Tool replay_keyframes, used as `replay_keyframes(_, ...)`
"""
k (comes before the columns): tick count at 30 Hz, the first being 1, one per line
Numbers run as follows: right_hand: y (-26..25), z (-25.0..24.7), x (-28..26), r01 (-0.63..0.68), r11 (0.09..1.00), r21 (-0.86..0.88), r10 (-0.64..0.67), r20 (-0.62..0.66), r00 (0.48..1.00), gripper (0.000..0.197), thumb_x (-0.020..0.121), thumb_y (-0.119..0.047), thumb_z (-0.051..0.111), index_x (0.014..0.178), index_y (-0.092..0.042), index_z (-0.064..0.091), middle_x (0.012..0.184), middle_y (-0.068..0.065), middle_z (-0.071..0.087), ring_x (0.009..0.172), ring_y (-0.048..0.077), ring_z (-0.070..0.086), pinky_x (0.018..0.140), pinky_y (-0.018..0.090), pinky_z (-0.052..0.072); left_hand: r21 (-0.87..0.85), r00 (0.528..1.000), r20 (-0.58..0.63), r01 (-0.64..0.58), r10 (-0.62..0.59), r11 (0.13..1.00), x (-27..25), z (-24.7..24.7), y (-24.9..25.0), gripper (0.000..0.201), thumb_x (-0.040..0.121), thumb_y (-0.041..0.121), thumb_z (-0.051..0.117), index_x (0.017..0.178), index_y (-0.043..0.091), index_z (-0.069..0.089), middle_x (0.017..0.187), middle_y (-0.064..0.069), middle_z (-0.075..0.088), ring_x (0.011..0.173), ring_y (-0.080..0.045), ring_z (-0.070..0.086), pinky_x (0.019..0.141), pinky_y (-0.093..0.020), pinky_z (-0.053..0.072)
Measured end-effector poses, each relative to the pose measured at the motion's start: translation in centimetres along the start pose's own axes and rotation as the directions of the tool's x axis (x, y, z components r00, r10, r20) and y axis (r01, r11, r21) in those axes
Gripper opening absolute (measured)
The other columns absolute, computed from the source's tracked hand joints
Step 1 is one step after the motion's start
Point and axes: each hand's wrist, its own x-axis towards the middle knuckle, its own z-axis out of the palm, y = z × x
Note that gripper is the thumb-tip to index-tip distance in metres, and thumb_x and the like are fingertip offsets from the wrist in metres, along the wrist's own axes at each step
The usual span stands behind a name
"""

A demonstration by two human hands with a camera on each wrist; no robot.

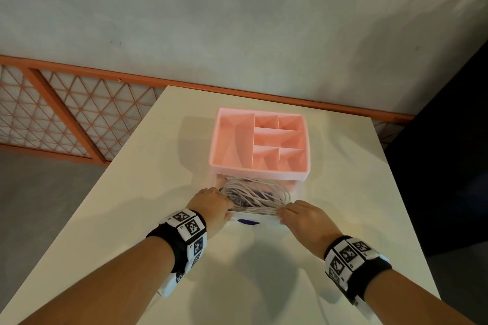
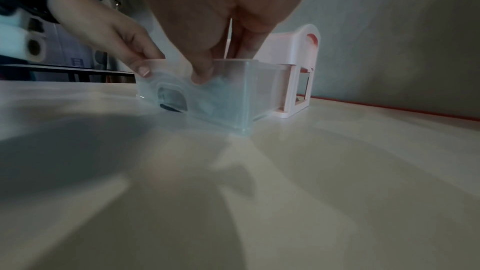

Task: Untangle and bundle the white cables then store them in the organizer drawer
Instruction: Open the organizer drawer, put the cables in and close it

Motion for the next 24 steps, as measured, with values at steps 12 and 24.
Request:
replay_keyframes(12, 0.5, -3.5, 1.9, -0.117, 0.993, -0.013, 0.118, 0.023, 0.993, 0.032, 0.075, -0.051, 0.061, 0.098, -0.029, 0.065, 0.108, -0.005, 0.058, 0.105, 0.02, 0.049, 0.088, 0.038, 0.048, 0.116, 0.98, -0.187, -0.04, 0.061, 0.992, -1.6, -1.6, 0.6, 0.034, 0.085, 0.043, 0.055, 0.116, 0.031, 0.061, 0.142, -0.001, 0.034, 0.127, -0.026, 0.025, 0.105, -0.044, 0.021)
replay_keyframes(24, 2.2, -2.9, 2.8, -0.146, 0.988, -0.043, 0.152, 0.263, 0.953, 0.052, 0.075, -0.061, 0.055, 0.115, -0.028, 0.059, 0.153, 0.001, 0.02, 0.145, 0.03, 0.007, 0.118, 0.051, 0.015, 0.089, 0.983, -0.183, 0.031, -0.014, 0.996, -0.3, -3.3, 0.1, 0.024, 0.092, 0.037, 0.047, 0.104, 0.033, 0.067, 0.153, 0.003, 0.022, 0.142, -0.027, 0.014, 0.116, -0.055, 0.005)
